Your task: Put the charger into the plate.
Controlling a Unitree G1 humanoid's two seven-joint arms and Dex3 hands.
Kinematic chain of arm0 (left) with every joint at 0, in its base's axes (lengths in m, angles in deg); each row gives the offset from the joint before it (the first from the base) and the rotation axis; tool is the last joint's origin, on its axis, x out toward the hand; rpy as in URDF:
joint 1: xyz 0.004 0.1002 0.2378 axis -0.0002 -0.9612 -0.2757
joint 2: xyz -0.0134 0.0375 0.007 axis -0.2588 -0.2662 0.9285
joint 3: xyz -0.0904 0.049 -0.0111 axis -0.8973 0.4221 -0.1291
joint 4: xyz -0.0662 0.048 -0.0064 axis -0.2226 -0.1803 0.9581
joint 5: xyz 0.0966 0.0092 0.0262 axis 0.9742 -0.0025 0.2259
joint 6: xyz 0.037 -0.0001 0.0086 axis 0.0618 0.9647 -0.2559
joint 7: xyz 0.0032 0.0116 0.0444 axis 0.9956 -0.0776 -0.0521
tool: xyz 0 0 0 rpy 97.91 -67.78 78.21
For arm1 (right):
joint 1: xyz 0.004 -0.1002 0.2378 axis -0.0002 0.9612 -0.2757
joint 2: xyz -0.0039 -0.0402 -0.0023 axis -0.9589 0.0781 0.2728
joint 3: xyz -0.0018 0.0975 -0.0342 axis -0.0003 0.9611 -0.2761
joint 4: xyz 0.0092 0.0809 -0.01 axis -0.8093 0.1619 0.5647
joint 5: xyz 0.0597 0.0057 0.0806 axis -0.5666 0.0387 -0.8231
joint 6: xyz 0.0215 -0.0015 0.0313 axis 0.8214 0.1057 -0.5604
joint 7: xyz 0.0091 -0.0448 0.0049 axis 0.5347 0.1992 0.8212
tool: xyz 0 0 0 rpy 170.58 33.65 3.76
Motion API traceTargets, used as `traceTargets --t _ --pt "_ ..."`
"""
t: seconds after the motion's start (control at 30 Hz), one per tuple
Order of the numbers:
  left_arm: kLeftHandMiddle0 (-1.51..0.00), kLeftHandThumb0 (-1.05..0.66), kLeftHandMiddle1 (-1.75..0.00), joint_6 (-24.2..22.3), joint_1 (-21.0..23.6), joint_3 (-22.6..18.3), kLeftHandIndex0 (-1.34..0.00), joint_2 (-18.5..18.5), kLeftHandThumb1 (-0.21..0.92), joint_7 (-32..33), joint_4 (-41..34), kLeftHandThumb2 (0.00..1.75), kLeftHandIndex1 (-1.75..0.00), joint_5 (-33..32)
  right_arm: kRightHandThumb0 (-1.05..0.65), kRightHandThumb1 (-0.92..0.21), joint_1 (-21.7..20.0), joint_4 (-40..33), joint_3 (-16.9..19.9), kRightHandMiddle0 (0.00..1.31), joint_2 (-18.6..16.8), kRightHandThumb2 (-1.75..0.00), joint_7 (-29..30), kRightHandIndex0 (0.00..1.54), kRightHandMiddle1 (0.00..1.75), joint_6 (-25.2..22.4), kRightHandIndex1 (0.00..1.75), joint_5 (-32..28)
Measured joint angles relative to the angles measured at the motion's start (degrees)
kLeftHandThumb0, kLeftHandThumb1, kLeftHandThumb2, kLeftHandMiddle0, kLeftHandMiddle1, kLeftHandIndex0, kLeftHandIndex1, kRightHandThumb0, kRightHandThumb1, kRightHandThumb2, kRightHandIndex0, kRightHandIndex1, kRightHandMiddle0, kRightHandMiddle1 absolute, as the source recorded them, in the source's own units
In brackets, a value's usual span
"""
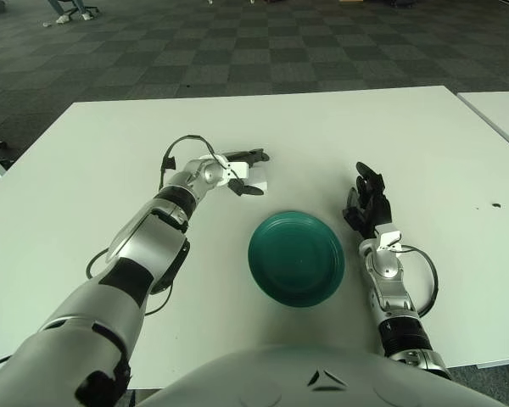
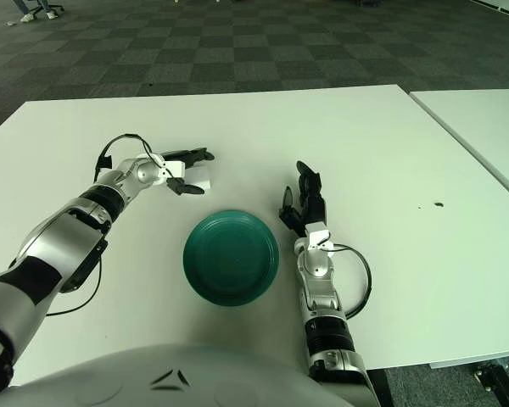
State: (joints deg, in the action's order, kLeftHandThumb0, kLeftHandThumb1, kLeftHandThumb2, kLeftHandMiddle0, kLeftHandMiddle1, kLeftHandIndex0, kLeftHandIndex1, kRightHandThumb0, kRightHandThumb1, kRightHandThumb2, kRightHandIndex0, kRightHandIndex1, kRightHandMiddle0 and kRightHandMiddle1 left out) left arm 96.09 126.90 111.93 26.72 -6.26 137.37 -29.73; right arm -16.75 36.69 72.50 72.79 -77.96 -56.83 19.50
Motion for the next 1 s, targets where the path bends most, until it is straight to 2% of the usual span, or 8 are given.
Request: traceTargets --t 0.17,0.5,0.67,0.7,0.77,0.9,0.97,1.0 --pt "-0.24 -1.05 -0.02 -2.0 0.0 2.0 -0.04 0.1 0.92 4.2 0.1 0.68 -0.81 2.5 -0.70 -0.92 -0.2 0.3 0.0 0.00 -0.3 -0.81 0.0 0.11 0.49 0.0 0.00 0.0" --pt "-0.33 -1.05 -0.05 -7.3 0.0 9.3 -0.13 1.7 0.92 13.8 1.7 0.53 -1.03 10.4 -0.71 -0.92 -0.2 0.3 0.0 0.00 -0.8 -0.83 0.0 0.12 0.50 0.0 0.01 -0.1" --pt "-0.07 -1.05 -0.82 -8.2 0.4 11.8 -0.15 2.0 0.92 15.3 2.4 0.47 -1.18 12.5 -0.72 -0.92 -0.2 0.3 0.0 0.00 -0.9 -0.83 0.1 0.12 0.49 0.0 0.00 -0.1" --pt "-0.05 -1.05 -0.87 -8.4 0.6 12.3 -0.15 2.1 0.92 15.4 2.6 0.46 -1.19 12.8 -0.72 -0.92 -0.2 0.3 0.0 0.00 -0.9 -0.83 0.1 0.12 0.49 0.0 0.00 0.0" --pt "-0.02 -1.05 -1.14 -8.7 0.9 12.9 -0.17 2.2 0.92 15.4 3.0 0.44 -1.21 13.2 -0.72 -0.92 -0.1 0.3 0.0 0.00 -1.0 -0.84 0.1 0.12 0.49 0.0 0.00 0.0" --pt "0.00 -1.05 -1.33 -9.0 1.4 13.9 -0.16 2.5 0.92 15.4 3.6 0.37 -1.34 13.4 -0.73 -0.92 -0.1 0.3 0.0 0.00 -1.0 -0.84 0.1 0.12 0.49 0.0 0.00 -0.1" --pt "-0.14 -0.86 -1.58 -9.1 1.5 14.3 -0.18 2.5 0.91 15.4 3.8 0.26 -1.53 13.4 -0.72 -0.92 -0.1 0.3 0.1 0.00 -1.0 -0.82 0.1 0.12 0.49 0.0 0.00 -0.1" --pt "-0.17 -0.83 -1.61 -9.3 1.6 14.4 -0.18 2.5 0.91 15.6 3.8 0.24 -1.57 13.4 -0.72 -0.92 -0.1 0.3 0.1 0.00 -1.0 -0.82 0.1 0.12 0.49 0.0 0.00 -0.1"
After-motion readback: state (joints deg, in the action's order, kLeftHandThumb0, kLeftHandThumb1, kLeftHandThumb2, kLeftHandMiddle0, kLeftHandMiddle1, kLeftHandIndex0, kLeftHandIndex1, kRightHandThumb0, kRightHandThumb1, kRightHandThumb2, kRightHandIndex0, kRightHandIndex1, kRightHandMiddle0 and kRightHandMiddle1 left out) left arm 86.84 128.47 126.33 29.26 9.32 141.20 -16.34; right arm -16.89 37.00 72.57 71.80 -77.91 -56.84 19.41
